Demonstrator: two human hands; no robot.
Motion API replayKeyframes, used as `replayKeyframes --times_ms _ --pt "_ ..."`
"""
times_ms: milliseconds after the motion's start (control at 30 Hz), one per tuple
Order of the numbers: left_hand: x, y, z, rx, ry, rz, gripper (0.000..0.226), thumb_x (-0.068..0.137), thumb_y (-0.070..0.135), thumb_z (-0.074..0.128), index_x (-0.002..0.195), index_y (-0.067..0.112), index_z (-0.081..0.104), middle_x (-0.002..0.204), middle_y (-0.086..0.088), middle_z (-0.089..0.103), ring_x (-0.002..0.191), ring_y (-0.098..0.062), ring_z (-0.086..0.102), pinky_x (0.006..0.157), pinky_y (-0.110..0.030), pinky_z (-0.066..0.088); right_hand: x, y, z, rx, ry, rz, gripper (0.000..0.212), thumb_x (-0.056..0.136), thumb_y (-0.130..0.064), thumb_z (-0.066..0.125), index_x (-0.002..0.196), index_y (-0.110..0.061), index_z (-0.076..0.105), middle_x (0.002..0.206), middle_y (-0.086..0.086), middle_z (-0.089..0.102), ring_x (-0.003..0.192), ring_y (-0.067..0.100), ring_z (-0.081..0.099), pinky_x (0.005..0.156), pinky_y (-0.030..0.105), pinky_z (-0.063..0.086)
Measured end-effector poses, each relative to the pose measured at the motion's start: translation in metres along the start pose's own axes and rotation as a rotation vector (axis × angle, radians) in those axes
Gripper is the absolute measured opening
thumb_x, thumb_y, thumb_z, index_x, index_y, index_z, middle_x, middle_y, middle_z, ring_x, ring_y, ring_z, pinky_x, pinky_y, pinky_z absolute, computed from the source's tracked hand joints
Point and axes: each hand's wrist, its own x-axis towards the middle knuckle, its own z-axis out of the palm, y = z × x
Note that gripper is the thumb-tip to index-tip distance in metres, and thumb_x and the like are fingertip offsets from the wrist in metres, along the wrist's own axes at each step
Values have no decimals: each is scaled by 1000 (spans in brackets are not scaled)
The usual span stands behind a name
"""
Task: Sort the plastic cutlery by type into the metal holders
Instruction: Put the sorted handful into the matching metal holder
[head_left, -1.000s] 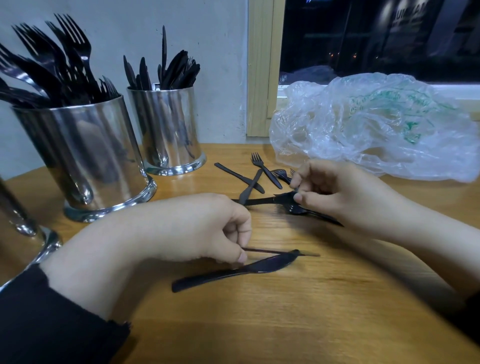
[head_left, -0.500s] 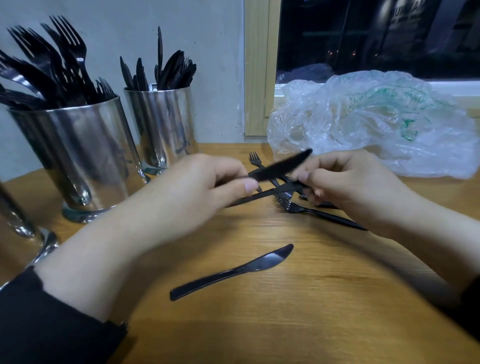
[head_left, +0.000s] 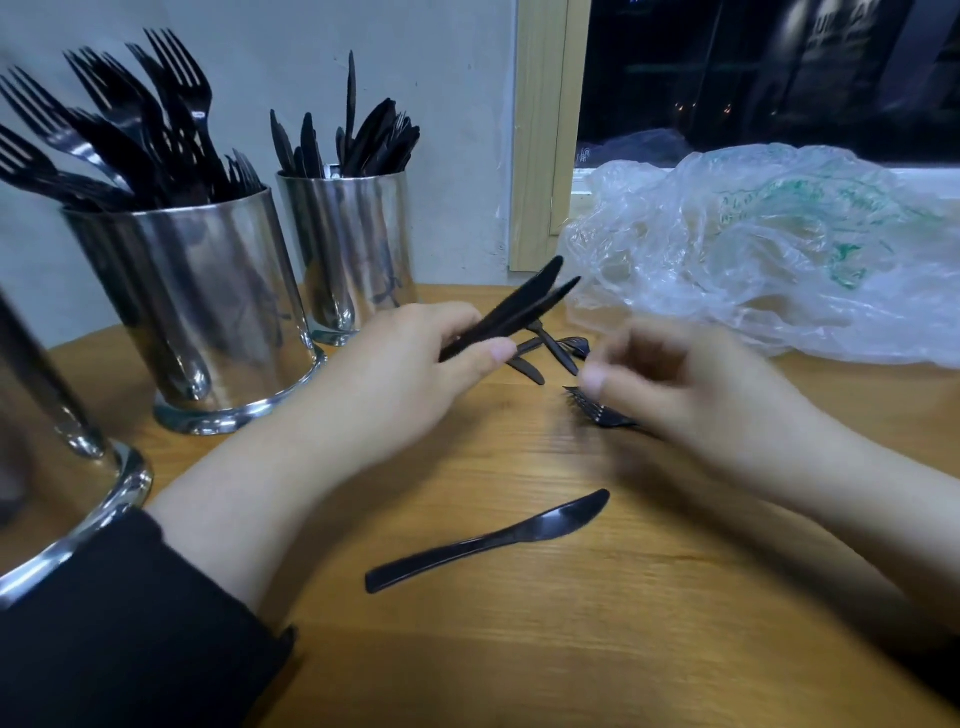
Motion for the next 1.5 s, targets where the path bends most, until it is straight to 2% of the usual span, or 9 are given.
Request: replayKeyframes --times_ms 133,433,667,800,967,1133,1233,1367,1500 --pt "3 -6 -2 59 23 -28 31 106 41 46 85 25 63 67 4 56 59 -6 48 52 -18 34 -10 -3 16 -434 -454 -62 39 76 -68 68 102 -42 59 97 -18 56 92 0 55 79 19 47" --pt "2 -6 -7 47 61 -55 33 106 41 45 93 19 66 68 -1 59 61 -15 53 57 -28 39 -10 -16 18 -455 -517 82 23 84 -59 69 88 -38 61 102 -17 61 88 3 58 81 27 53" --pt "-4 3 -2 -89 -146 -2 27 106 33 47 87 23 63 77 10 74 68 -5 70 78 -31 55 -10 -12 21 -244 -201 -40 21 85 -46 74 82 -30 61 75 -16 63 64 2 52 60 16 41" --pt "-2 5 4 -121 -274 23 30 108 35 44 82 26 57 67 7 67 49 0 55 54 -21 44 1 -16 13 -111 11 -144 20 81 -36 77 76 -24 62 66 -14 59 60 4 49 58 18 37" --pt "6 -7 -2 -327 26 -105 38 103 48 47 79 24 65 59 6 47 46 -8 40 52 -26 34 30 -16 -5 -13 216 -104 16 87 -44 68 98 -33 66 83 -7 69 75 8 63 68 25 49" --pt "17 -27 -1 -508 500 -243 40 107 37 46 85 6 60 64 6 50 63 -19 46 66 -37 43 92 -14 15 -555 -179 -93 10 96 -34 64 107 -33 65 104 -12 66 90 10 61 74 23 45" --pt "19 -34 2 -541 576 -268 40 107 36 43 97 -1 58 71 -3 50 65 -22 44 62 -39 39 127 -11 40 -788 -329 -160 27 98 -31 62 124 -28 62 121 -11 62 98 11 55 82 26 43" --pt "20 -33 4 -583 589 -268 44 106 36 47 99 -6 56 73 -7 47 63 -20 39 59 -36 33 158 -9 57 -800 -464 -103 25 97 -30 61 121 -26 63 117 -7 63 101 17 59 88 32 49" --pt "20 -34 7 -712 582 -315 48 103 40 50 102 -8 52 76 -4 40 68 -23 32 62 -40 30 175 0 57 -715 -562 -59 12 93 -25 69 105 -27 69 102 -14 65 91 8 60 71 16 43"
